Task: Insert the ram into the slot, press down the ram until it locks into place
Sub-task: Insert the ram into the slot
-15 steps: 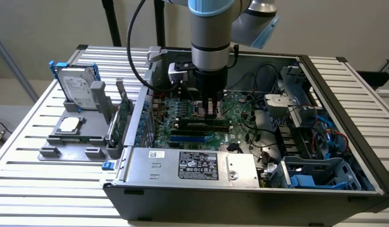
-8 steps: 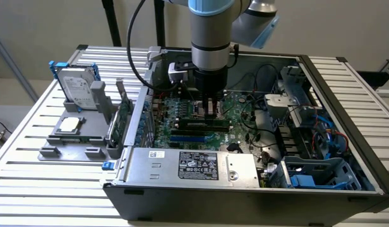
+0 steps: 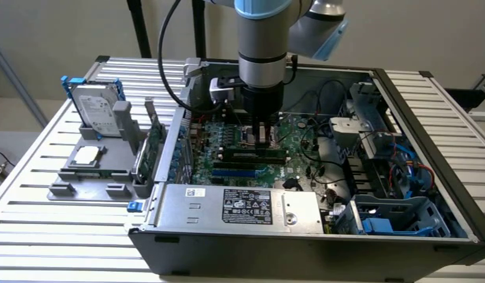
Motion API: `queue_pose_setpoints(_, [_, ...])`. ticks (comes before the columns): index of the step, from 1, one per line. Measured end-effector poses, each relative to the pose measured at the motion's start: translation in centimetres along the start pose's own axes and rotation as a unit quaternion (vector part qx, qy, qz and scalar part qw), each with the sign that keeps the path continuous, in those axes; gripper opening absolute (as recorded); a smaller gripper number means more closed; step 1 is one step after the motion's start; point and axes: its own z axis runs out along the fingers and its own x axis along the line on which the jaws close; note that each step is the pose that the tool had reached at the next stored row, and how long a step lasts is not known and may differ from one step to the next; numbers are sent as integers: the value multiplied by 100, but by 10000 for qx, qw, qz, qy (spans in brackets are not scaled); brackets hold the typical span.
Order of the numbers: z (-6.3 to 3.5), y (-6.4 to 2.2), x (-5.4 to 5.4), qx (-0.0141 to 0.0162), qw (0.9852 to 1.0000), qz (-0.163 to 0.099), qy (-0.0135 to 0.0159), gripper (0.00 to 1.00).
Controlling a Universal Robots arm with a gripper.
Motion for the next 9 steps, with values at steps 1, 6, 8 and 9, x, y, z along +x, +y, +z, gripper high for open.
queue_pose_setpoints(1, [1, 1, 0, 0, 10000, 0, 2, 13])
queue_pose_setpoints(6, [14, 4, -1, 1, 10000, -3, 3, 13])
queue_pose_setpoints(8, [18, 4, -1, 0, 10000, -5, 3, 13])
queue_pose_setpoints(9, [20, 4, -1, 0, 10000, -6, 4, 13])
